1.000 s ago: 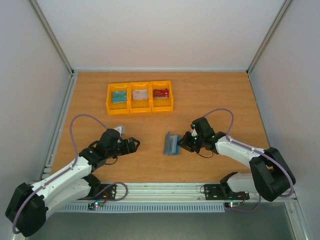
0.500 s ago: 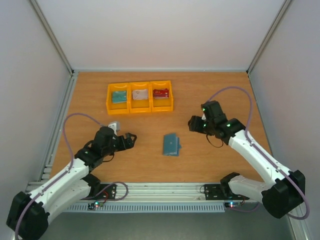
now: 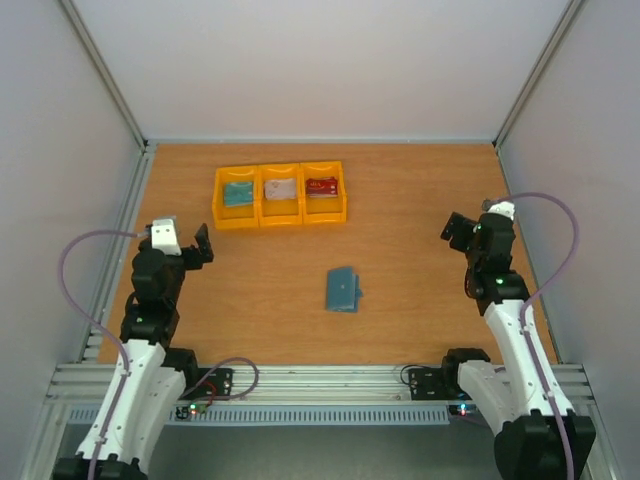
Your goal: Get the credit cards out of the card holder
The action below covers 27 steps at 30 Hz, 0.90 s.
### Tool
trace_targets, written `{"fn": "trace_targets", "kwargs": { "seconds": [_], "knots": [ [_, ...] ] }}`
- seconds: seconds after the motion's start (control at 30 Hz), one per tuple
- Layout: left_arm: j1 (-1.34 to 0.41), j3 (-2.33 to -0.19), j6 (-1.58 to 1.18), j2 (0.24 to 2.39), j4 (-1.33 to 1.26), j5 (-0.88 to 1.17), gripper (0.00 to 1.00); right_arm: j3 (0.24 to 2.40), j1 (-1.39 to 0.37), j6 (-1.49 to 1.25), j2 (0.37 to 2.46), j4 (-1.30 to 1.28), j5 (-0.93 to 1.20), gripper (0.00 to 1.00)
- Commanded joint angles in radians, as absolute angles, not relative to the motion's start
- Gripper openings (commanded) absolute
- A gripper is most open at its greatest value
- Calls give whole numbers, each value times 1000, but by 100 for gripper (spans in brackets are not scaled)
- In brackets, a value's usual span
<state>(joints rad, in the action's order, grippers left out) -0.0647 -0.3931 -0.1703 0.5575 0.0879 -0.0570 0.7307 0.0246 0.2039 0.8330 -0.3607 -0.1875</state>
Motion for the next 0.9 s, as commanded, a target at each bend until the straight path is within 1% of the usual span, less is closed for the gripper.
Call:
{"fn": "trace_targets", "kwargs": {
  "seconds": [0.0,0.13,0.23,0.3,0.33,0.43,0.47,0.53,0.63,0.7,0.73,0.8,0.87],
  "knots": [
    [15,-325,83,559,-118,-107,99,558,36,322,856,-38,-319,98],
    [49,-227,89,578,-236,-142,99,377,36,348,943,343,-306,99],
    [61,-169,42,607,-325,-157,99,299,35,347,1071,541,-247,98],
    [63,-145,35,640,-388,-105,99,238,35,363,1165,737,-217,98],
    [64,-130,47,664,-435,-70,100,187,35,382,1224,878,-204,98],
    [63,-111,94,771,-552,68,99,108,37,404,1484,1310,-160,98],
    [64,-134,111,815,-545,116,100,119,36,410,1547,1358,-116,98],
    [64,-194,131,916,-532,123,99,180,35,445,1646,1364,-40,98],
    [65,-276,121,1073,-527,106,99,223,32,449,1604,1227,-25,98],
    [65,-309,133,1156,-563,137,99,227,32,458,1628,1258,-11,98],
    [63,-322,143,1195,-600,166,99,234,33,461,1622,1232,-11,98],
    [57,-347,134,1254,-655,214,99,267,34,467,1604,1145,31,99],
    [39,-361,119,1291,-676,204,99,321,34,469,1595,1022,35,99]
  ]
}}
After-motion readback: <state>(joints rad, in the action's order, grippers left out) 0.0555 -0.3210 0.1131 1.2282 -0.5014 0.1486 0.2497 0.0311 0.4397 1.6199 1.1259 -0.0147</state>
